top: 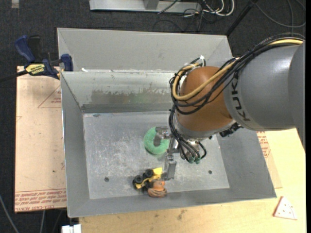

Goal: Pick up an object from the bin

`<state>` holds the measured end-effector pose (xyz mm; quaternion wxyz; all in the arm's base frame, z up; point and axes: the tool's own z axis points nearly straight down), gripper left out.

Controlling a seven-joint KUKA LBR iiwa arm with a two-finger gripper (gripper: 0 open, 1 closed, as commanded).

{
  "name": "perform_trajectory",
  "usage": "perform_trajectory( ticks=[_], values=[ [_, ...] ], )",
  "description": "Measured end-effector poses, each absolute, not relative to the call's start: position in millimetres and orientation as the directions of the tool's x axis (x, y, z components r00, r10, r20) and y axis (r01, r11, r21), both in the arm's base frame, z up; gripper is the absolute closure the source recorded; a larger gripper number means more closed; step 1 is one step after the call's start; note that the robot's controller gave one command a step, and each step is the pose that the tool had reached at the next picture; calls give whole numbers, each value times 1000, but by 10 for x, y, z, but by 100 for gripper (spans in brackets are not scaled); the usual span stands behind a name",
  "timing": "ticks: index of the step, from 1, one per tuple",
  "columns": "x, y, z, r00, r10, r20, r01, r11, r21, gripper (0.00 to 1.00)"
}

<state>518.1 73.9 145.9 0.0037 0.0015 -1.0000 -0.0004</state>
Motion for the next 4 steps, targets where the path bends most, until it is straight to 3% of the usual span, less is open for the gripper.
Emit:
perform_trajectory(
  ticks=[1,2,3,4],
  values=[
    [5200,735,1500,-1000,0,0,0,1000,1,0],
    [5002,779,948,-992,124,-3,124,992,2,0],
    [4875,800,1104,-994,111,0,111,994,0,0],
    [4946,817,1169,-995,98,-1,98,995,1,0]
  ],
)
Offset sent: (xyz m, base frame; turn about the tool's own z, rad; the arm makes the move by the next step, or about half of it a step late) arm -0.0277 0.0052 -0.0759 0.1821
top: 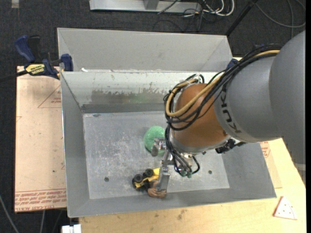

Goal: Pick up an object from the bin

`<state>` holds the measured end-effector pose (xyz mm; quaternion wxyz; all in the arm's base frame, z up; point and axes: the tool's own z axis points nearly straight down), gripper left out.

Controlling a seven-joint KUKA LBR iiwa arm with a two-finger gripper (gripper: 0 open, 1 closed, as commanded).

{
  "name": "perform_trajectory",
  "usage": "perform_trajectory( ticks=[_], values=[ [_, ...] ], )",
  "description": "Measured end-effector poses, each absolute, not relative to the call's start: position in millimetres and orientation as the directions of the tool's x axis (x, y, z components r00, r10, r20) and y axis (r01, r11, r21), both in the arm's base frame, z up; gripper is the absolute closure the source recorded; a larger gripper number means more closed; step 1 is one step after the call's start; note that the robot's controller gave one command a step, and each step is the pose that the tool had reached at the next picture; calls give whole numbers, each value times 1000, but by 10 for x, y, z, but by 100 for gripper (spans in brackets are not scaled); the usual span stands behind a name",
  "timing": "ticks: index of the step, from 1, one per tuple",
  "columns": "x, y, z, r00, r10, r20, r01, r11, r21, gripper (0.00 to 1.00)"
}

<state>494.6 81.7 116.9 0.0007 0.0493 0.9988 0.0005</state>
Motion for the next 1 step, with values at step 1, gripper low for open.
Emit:
perform_trajectory(
  ticks=[1],
  values=[
    [4869,772,798,-962,274,4,274,962,3,0]
  ],
)
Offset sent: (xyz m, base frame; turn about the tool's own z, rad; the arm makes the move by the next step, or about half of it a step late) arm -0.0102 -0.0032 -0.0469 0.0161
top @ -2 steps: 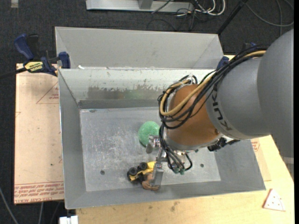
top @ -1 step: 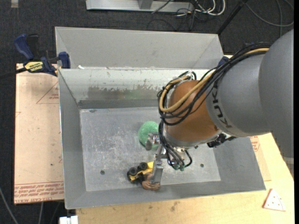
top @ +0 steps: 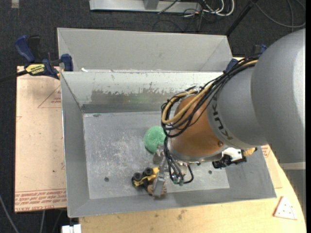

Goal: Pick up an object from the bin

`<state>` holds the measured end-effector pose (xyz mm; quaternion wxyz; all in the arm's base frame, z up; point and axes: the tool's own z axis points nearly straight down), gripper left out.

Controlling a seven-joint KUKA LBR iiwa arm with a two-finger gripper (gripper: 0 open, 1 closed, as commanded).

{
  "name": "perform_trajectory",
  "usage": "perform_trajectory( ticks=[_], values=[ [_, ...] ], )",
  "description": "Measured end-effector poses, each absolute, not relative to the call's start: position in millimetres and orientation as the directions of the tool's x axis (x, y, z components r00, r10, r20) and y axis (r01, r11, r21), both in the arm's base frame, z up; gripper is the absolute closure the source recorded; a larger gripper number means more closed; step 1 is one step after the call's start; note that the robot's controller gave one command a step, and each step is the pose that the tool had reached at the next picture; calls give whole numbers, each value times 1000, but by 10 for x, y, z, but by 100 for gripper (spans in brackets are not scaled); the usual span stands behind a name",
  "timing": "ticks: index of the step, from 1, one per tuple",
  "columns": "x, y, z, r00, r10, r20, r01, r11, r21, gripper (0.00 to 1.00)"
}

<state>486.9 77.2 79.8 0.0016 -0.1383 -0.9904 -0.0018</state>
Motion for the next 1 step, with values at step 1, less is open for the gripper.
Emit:
perform_trajectory(
  ticks=[1],
  values=[
    [4867,794,715,-993,114,-8,114,993,3,100]
  ],
)
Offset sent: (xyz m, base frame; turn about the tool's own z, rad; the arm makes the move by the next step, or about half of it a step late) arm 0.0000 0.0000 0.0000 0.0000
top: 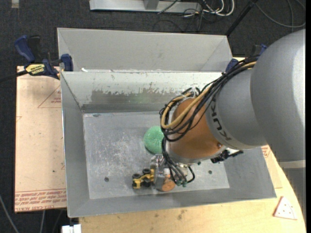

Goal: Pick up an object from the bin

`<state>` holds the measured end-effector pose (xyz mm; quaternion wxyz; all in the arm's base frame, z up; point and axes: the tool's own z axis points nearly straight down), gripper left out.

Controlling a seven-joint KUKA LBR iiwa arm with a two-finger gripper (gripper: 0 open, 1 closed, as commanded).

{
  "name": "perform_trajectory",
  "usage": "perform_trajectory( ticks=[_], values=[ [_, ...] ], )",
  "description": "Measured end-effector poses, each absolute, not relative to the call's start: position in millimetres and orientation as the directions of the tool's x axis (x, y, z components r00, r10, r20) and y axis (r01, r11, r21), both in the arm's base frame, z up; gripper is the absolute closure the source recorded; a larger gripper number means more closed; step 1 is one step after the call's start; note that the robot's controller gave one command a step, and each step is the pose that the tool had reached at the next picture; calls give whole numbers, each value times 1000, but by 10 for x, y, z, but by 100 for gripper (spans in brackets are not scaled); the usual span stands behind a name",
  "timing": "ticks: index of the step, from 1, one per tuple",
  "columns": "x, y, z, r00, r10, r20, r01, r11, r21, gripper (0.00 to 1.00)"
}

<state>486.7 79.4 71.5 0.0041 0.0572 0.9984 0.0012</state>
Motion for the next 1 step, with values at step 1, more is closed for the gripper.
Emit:
perform_trajectory(
  ticks=[1],
  values=[
    [4865,794,713,-993,115,-7,115,993,3,100]
  ],
)
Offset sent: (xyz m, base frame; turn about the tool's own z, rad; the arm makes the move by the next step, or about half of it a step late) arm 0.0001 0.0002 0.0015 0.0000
